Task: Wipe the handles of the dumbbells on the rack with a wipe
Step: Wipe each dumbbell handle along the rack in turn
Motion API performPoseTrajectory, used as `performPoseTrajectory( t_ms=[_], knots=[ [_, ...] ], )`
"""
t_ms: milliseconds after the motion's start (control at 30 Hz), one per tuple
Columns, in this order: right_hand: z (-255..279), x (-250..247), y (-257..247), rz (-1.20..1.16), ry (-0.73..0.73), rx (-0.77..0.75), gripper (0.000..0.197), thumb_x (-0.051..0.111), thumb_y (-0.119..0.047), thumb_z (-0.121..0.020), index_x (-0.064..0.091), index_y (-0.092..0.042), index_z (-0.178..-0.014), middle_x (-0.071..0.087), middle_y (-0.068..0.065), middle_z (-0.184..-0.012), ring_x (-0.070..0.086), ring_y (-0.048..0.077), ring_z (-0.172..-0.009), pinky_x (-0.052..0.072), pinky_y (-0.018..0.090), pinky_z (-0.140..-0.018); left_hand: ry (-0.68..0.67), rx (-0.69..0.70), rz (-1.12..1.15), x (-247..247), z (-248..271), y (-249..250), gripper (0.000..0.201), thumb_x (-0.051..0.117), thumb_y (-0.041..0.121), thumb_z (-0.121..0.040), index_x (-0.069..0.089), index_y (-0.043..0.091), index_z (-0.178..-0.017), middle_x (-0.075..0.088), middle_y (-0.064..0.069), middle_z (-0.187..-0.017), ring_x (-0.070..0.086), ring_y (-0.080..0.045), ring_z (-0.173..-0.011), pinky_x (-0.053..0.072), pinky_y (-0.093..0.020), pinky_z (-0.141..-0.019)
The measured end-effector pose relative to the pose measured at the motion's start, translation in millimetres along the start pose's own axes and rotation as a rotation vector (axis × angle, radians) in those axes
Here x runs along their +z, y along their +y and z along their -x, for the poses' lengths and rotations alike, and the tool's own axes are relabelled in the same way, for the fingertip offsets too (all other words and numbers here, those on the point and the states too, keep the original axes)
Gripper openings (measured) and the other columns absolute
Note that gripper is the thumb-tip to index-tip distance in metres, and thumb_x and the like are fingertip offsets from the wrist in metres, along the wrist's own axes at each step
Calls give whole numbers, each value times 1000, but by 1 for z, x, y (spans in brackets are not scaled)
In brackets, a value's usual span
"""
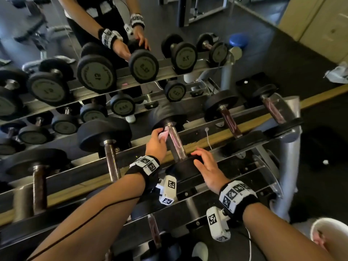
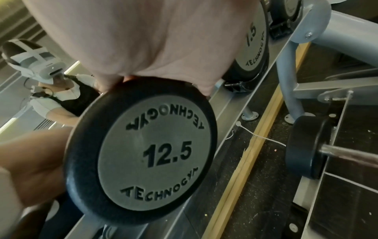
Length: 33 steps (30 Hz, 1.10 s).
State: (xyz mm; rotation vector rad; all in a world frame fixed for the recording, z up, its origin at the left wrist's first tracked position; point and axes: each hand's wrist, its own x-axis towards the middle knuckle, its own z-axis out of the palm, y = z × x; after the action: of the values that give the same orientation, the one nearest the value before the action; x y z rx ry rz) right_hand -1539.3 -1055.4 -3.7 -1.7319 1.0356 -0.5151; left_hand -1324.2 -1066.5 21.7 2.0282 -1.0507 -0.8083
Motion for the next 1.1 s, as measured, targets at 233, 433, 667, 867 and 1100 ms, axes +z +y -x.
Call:
performPoseTrajectory(
  t_ms=[233, 433, 667, 867, 1100],
  knots=[
    [0, -1, 8, -60, -4, 28, 25, 46, -29, -103, 48, -36, -126, 30, -36, -130, 31, -17, -125, 23, 12, -108, -198, -11, 110, 10, -3, -16, 34, 49, 37, -102, 61, 33, -134, 66, -5, -124, 60, -21, -117, 41, -35, -111],
    [1, 0, 10, -99, 7, 58, 26, 46, -34, -102, 48, -41, -127, 31, -33, -133, 36, 0, -131, 34, 41, -116, -298, 45, 50, 7, 16, -27, 17, 54, 42, -99, 68, 34, -106, 74, -4, -98, 67, -14, -100, 45, -31, -100],
    [1, 2, 10, -125, 18, 39, 26, 46, -34, -102, 48, -45, -126, 30, -46, -127, 34, -16, -125, 37, 41, -114, -227, 10, 117, -11, 5, -30, 35, 55, 19, -96, 66, 33, -126, 70, 1, -121, 62, -18, -117, 43, -40, -110],
    [1, 4, 11, -134, 33, 36, 25, 46, -35, -102, 49, -46, -125, 30, -43, -131, 32, -15, -127, 34, 40, -115, -204, 16, 96, 8, -1, -21, 29, 52, 21, -102, 67, 27, -126, 72, -7, -113, 64, -25, -113, 45, -36, -107],
    [3, 4, 6, -151, 55, 39, 24, 48, -30, -102, 50, -46, -120, 33, -37, -129, 36, -13, -125, 37, 38, -113, -351, 46, -4, 6, 31, -23, 24, 56, 26, -100, 73, 35, -115, 74, 2, -113, 64, -19, -114, 45, -34, -107]
  ],
)
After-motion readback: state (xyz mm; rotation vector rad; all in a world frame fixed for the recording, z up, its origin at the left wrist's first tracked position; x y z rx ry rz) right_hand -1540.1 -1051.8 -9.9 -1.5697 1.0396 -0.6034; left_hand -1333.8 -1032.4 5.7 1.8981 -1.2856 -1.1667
